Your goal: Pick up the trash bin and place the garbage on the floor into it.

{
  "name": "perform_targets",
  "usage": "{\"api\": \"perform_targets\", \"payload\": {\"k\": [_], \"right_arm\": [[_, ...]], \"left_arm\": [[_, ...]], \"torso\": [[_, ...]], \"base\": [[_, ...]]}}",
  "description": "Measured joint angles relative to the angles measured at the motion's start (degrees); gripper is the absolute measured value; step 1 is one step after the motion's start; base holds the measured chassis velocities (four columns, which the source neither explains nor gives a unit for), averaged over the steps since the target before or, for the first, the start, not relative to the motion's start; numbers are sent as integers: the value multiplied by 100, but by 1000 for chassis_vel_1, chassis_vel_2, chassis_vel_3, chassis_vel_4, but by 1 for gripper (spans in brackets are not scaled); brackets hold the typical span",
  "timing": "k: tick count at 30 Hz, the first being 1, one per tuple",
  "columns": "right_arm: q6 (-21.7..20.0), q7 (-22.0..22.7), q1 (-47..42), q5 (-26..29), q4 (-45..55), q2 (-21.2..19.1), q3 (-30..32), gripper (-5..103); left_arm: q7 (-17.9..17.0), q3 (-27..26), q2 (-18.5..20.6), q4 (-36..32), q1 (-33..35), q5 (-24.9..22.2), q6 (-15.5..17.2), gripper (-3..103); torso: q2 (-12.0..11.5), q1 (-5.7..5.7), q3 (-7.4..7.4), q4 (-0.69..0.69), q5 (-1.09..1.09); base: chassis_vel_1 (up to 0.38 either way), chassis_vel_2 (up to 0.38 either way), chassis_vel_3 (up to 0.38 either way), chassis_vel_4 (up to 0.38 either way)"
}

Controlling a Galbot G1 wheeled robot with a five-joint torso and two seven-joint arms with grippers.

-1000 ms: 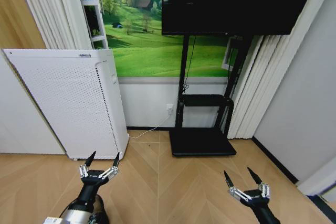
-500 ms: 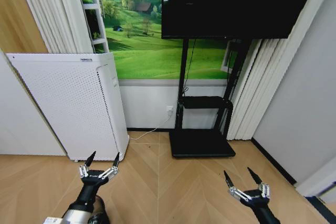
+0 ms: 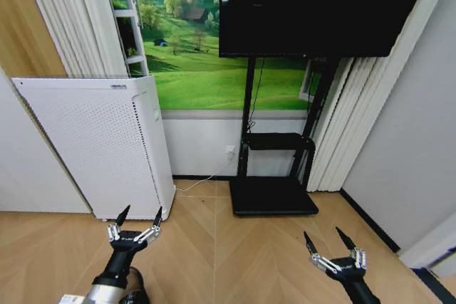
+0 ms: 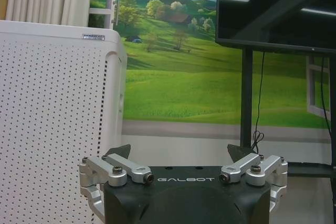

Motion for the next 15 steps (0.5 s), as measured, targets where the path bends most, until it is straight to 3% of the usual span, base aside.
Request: {"api": "perform_targets", "payload": {"k": [15], "right_arm": [[0, 0, 0, 0, 0, 0, 0, 100]], "left_arm": [[0, 0, 0, 0, 0, 0, 0, 100]], "torso": [[348, 126, 223, 0, 0]], "base": [[0, 0, 0, 0]]}}
